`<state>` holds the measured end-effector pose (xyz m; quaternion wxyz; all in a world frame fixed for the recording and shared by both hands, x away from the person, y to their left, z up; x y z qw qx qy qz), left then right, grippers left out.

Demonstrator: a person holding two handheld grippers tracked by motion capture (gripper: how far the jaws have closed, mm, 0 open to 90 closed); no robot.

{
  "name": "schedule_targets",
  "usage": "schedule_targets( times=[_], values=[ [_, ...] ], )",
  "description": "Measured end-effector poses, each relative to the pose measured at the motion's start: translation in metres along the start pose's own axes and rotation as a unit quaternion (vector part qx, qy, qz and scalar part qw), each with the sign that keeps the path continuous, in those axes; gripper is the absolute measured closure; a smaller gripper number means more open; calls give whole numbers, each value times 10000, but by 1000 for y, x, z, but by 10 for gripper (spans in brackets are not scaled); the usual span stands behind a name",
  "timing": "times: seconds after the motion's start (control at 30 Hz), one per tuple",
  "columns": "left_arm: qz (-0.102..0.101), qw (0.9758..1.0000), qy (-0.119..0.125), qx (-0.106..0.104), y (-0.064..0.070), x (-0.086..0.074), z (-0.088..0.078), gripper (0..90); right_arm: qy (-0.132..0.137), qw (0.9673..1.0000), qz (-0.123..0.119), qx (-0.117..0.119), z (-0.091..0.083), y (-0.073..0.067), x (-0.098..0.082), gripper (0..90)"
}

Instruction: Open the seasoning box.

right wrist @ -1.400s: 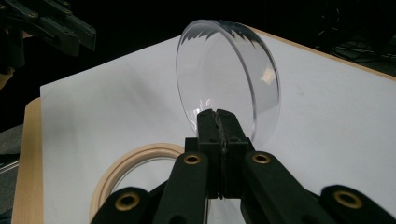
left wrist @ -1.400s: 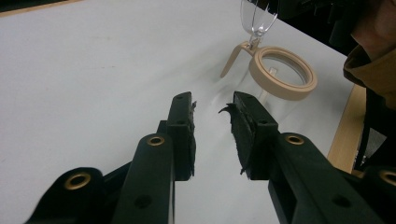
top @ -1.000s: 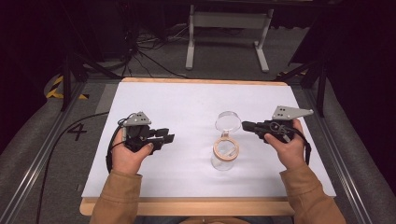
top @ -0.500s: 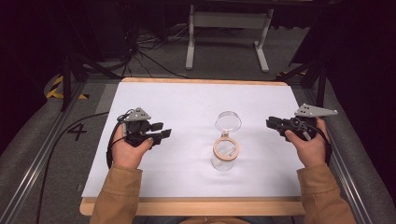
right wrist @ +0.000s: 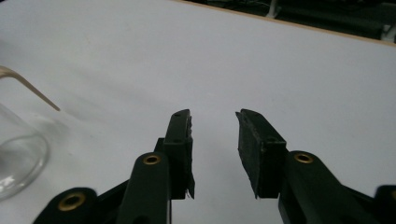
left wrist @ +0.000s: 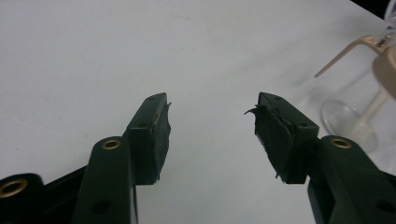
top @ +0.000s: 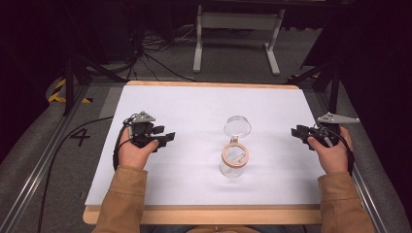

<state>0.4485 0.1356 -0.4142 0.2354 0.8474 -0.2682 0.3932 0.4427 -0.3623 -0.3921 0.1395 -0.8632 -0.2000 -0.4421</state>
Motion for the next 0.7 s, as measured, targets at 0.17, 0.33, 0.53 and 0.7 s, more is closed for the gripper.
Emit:
schedule_targets(
  times=[0.17,0.33,0.53,0.7],
  values=[
    [-99,9998,-100,152,-6,-5,8,407,-256,9995,127,-124,10,10,-13,614],
    [-97,9993,-305,191,-12,-11,13,397,-474,9984,221,-197,22,17,-26,577],
    [-196,9989,-380,167,-14,-15,17,396,-816,9961,244,-239,36,21,-40,554],
    [-218,9993,-291,70,-13,-13,16,391,-920,9953,166,-240,44,18,-44,519]
  ],
)
Point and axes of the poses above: each handheld gripper's, and its own axes: z roughly forward along the jaws, x roughly out of its top, y roughly to its right, the point moved 5 cm from there along z, roughly forward along the jaws, and after that the axes turned 2 degrees about z, right-handed, at the moved point
